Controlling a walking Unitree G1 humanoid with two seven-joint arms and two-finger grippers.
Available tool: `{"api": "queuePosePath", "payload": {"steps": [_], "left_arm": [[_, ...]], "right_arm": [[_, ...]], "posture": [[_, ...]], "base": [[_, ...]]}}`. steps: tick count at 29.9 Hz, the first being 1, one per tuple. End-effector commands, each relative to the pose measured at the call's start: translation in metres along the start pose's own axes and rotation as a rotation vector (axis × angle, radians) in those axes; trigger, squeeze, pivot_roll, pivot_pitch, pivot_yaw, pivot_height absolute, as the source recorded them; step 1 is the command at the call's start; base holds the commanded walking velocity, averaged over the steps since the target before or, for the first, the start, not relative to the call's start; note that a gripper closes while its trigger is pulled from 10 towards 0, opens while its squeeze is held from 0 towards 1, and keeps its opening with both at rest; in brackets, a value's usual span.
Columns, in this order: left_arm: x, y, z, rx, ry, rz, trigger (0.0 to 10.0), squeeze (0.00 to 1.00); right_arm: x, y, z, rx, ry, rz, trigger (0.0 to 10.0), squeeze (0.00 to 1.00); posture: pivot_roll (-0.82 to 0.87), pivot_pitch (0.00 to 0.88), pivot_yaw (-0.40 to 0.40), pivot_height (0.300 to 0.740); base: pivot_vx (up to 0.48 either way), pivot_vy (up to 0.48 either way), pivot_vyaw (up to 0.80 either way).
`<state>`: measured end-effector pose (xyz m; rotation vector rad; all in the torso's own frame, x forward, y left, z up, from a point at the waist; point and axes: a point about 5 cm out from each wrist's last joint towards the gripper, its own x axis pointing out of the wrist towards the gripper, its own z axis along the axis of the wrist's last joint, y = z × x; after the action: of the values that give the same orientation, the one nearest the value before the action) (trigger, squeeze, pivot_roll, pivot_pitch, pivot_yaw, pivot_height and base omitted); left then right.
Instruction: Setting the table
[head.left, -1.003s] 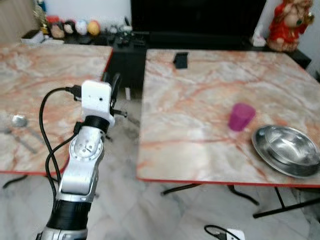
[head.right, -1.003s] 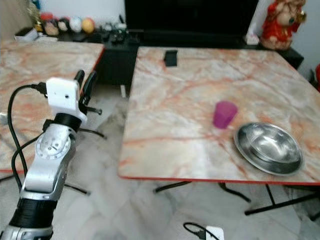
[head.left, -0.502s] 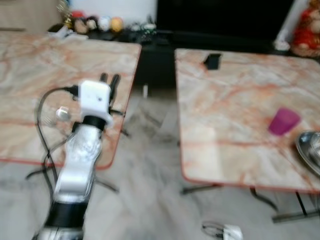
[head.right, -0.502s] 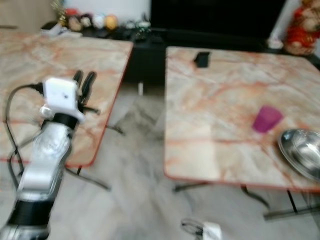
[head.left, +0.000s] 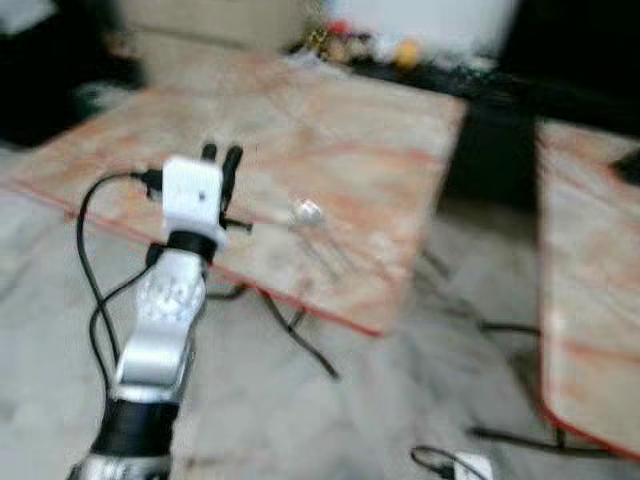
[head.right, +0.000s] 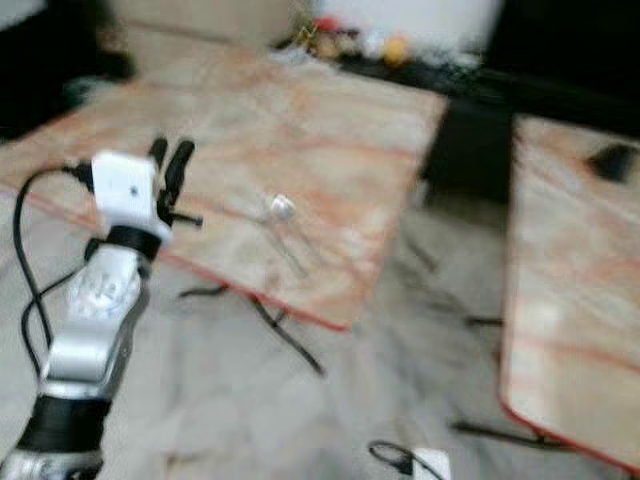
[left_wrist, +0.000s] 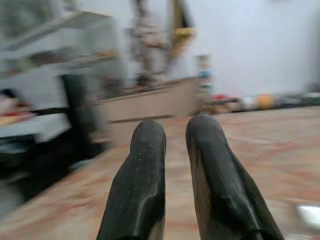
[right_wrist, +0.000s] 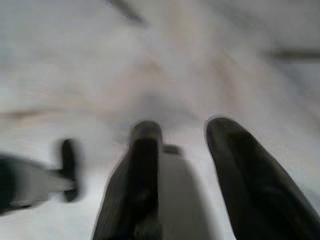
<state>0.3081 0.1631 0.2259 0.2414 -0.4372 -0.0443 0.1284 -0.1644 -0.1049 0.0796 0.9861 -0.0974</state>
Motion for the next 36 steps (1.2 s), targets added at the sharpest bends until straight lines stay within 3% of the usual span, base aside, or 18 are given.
{"api": "queuePosePath", "payload": {"steps": [1, 10, 15, 18, 21, 22, 23, 27, 32, 33, 35, 36], "left_arm": [[0.002, -0.012, 0.005, -0.008, -0.023, -0.037, 10.0, 0.00], [-0.002, -0.007, -0.004, 0.023, 0.010, -0.021, 10.0, 0.00], [-0.016, 0.011, -0.031, 0.033, 0.117, 0.054, 10.0, 0.00], [-0.037, 0.028, -0.068, 0.046, 0.281, 0.085, 10.0, 0.00], [-0.042, 0.030, -0.075, 0.046, 0.315, 0.084, 10.0, 0.00], [-0.052, 0.035, -0.088, 0.035, 0.365, 0.097, 10.0, 0.00], [-0.077, 0.041, -0.119, 0.006, 0.514, 0.096, 10.0, 0.00], [-0.133, 0.041, -0.162, 0.010, 0.749, 0.080, 10.0, 0.00], [-0.181, 0.034, -0.191, -0.013, 0.944, 0.097, 10.0, 0.00], [-0.181, 0.034, -0.191, -0.013, 0.944, 0.097, 10.0, 0.00], [-0.200, 0.032, -0.202, -0.062, 1.042, 0.116, 10.0, 0.00], [-0.200, 0.032, -0.202, -0.062, 1.042, 0.116, 10.0, 0.00]], "right_arm": [[-0.002, -0.011, -0.006, -0.008, 0.018, -0.026, 10.0, 0.00], [-0.002, -0.012, -0.005, 0.001, 0.009, -0.040, 10.0, 0.00], [-0.002, -0.012, -0.005, 0.010, 0.009, -0.044, 10.0, 0.00], [-0.002, -0.013, -0.005, 0.006, 0.006, -0.050, 10.0, 0.00], [-0.002, -0.013, -0.005, 0.006, 0.005, -0.051, 10.0, 0.00], [-0.002, -0.013, -0.004, 0.006, 0.004, -0.052, 10.0, 0.00], [-0.002, -0.013, -0.004, 0.006, 0.002, -0.054, 10.0, 0.00], [-0.002, -0.013, -0.003, 0.009, -0.002, -0.059, 10.0, 0.00], [-0.002, -0.014, -0.002, -0.001, -0.003, -0.059, 10.0, 0.00], [-0.002, -0.014, -0.002, -0.001, -0.003, -0.059, 10.0, 0.00], [-0.002, -0.013, -0.002, -0.002, -0.005, -0.057, 10.0, 0.00], [-0.002, -0.013, -0.002, -0.002, -0.005, -0.057, 10.0, 0.00]], "posture": [[0.04, 0.000, -0.040, 0.740], [0.05, 0.000, -0.042, 0.740], [0.05, 0.000, -0.047, 0.740], [0.05, 0.000, -0.050, 0.740], [0.05, 0.000, -0.050, 0.740], [0.06, 0.000, -0.050, 0.740], [0.05, 0.000, -0.051, 0.740], [0.05, 0.000, -0.052, 0.740], [0.06, 0.000, -0.068, 0.740], [0.06, 0.000, -0.068, 0.740], [0.05, 0.000, -0.063, 0.740], [0.05, 0.000, -0.063, 0.740]], "base": [[0.000, 0.000, 0.80], [0.000, 0.000, 0.62], [0.000, 0.000, 0.00], [0.000, 0.000, 0.00], [0.000, 0.000, 0.00], [0.000, 0.000, 0.00], [0.000, 0.000, 0.00], [0.000, 0.000, 0.00], [0.000, 0.000, 0.00], [0.000, 0.000, 0.00], [0.000, 0.000, 0.00], [0.000, 0.000, 0.00]]}}
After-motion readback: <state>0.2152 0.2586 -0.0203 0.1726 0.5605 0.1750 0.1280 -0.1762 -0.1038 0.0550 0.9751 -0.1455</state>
